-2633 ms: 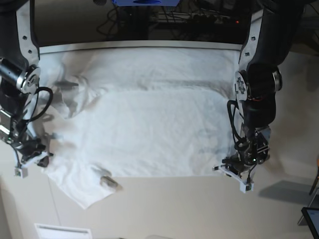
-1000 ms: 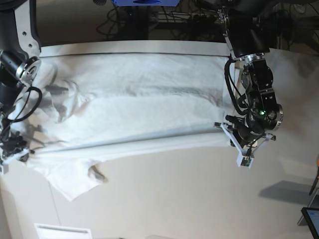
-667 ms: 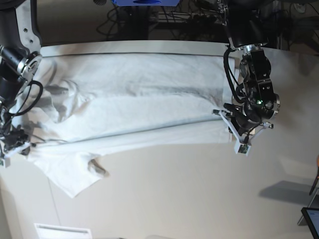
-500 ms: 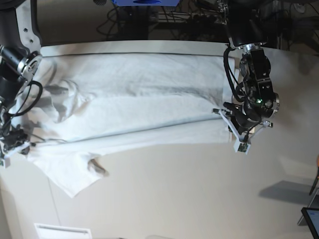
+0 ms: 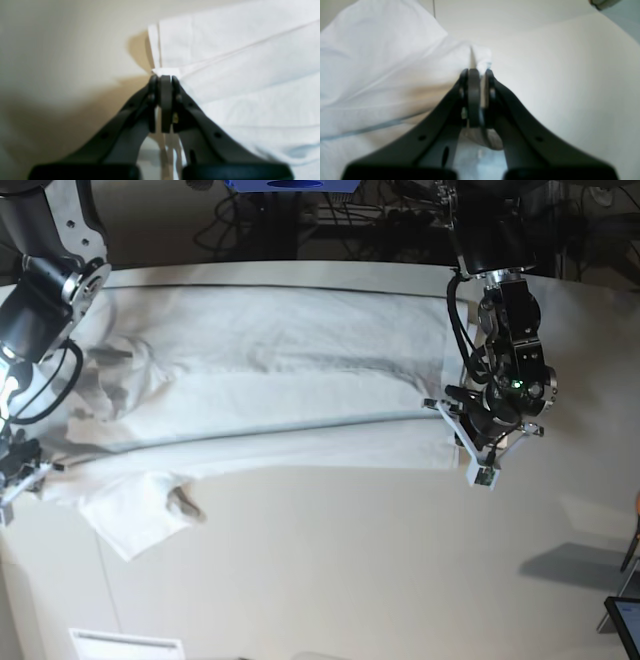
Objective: Fold the T-shirt properly
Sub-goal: 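Drag the folded layer back toward the collar with both grippers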
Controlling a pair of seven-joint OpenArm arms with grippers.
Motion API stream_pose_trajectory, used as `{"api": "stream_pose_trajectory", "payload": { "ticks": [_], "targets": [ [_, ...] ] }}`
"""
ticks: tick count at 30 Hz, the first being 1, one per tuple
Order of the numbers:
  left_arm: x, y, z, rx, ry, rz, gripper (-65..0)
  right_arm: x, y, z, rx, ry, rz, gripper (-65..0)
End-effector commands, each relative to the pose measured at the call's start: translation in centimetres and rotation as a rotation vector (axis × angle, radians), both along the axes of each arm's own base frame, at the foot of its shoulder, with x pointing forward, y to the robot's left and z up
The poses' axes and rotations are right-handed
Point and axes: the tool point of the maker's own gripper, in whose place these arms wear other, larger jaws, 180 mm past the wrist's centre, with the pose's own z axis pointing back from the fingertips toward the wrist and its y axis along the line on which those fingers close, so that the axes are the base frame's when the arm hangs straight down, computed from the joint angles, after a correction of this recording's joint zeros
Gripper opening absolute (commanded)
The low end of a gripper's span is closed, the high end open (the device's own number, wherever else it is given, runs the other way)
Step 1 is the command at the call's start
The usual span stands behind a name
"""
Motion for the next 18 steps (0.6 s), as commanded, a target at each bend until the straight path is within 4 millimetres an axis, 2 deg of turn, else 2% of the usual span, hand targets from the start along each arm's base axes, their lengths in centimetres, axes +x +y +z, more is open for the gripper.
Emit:
{"api": "stream_pose_trajectory", "payload": {
  "ticks": [1,12,18],
  "targets": [
    [0.7,0.6,1.1,0.018,-0.039,0.009,-65.0,1.1,-0.5,2.1,-0.019,-0.063,-0.008,-64.9],
    [0.8,0.8,1.2,0.022,-0.042,0.009,-65.0,-1.0,-0.3,-0.1,-0.023,-0.006,-0.008,-64.9],
    [0.6,0.7,-0.7,-0.001,-0.009,0.009,-65.0,-1.0,-0.3,0.0,-0.026,-0.01,-0.009,-63.5]
  ]
}}
